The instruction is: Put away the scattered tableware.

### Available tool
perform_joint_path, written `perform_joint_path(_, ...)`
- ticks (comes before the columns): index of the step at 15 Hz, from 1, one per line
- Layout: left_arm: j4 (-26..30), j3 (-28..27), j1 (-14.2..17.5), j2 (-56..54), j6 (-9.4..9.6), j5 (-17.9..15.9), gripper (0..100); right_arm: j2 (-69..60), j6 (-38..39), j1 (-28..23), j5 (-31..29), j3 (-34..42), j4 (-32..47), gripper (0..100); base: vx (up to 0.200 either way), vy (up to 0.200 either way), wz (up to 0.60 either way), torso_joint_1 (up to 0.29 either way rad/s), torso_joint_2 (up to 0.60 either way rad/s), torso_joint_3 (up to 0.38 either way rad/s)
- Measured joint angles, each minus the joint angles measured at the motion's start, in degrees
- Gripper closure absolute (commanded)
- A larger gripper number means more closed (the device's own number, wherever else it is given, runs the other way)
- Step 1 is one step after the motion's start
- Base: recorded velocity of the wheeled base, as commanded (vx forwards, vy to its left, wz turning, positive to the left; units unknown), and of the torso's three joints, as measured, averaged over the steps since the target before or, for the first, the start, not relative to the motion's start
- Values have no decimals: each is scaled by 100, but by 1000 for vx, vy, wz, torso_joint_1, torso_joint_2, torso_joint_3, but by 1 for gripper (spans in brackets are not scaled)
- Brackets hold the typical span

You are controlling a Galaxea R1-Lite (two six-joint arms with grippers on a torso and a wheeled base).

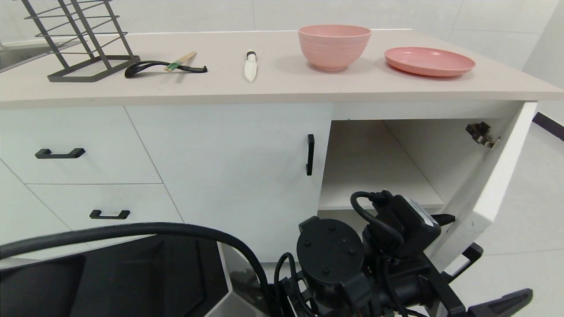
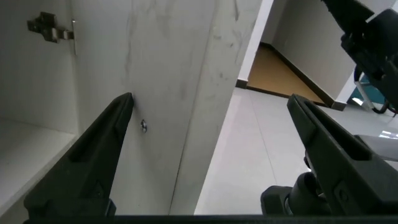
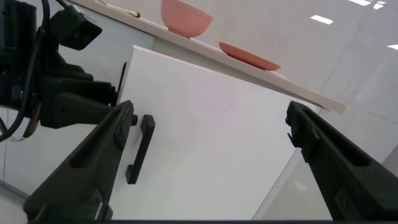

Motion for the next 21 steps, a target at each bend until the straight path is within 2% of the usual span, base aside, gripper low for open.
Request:
perform_joint_path(13,-90,-254,-332,323,2,0,0,0,-2,2,2,0,-961,0,0,0,0,0,0,0)
perform_joint_path(21,-35,-1340,-741,1064,-9,-16,0,4,-44,0,5,0,-1631,0,0,0,0,0,0,0)
